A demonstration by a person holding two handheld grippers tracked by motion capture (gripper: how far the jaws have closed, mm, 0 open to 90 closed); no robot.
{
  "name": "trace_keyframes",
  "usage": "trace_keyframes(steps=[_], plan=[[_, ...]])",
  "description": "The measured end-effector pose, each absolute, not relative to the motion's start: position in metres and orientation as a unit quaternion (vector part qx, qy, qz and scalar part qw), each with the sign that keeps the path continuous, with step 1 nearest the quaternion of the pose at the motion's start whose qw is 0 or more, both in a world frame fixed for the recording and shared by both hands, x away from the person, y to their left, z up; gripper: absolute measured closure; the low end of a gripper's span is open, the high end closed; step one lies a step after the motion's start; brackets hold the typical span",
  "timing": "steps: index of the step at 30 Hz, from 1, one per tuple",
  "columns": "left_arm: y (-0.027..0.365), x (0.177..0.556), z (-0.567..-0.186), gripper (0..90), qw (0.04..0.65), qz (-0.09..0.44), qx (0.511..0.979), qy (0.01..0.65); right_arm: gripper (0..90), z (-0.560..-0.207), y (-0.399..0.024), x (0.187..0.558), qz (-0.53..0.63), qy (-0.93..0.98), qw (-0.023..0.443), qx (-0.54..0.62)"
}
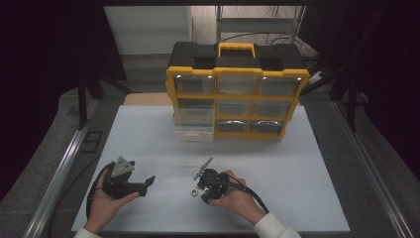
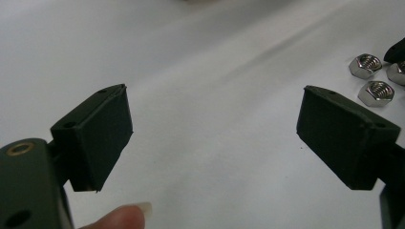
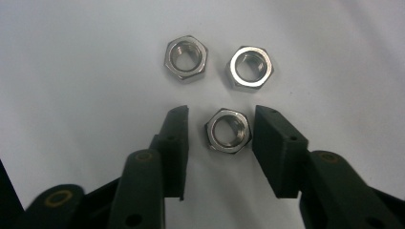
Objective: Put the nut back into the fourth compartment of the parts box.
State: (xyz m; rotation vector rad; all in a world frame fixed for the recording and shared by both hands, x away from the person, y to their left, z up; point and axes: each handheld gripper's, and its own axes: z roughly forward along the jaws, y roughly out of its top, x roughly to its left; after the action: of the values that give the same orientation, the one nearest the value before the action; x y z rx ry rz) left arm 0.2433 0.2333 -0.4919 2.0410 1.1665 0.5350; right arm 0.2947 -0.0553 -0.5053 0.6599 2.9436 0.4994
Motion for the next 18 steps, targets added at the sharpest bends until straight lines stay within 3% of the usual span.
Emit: trace_keyframes(steps=[6, 18], plan=[[0.2340, 0.2428, -0.4913, 12.7, 0.358, 0.210, 0.789, 0.453, 68.8, -0.5048, -0.0560, 0.2947, 0.163, 0.961, 0.045, 0.217], [0.2340, 0.2431, -0.4920, 12.7, 0.356, 0.209, 0.790, 0.453, 70.5, -0.5039, -0.0556, 0.2953, 0.160, 0.964, 0.043, 0.209]])
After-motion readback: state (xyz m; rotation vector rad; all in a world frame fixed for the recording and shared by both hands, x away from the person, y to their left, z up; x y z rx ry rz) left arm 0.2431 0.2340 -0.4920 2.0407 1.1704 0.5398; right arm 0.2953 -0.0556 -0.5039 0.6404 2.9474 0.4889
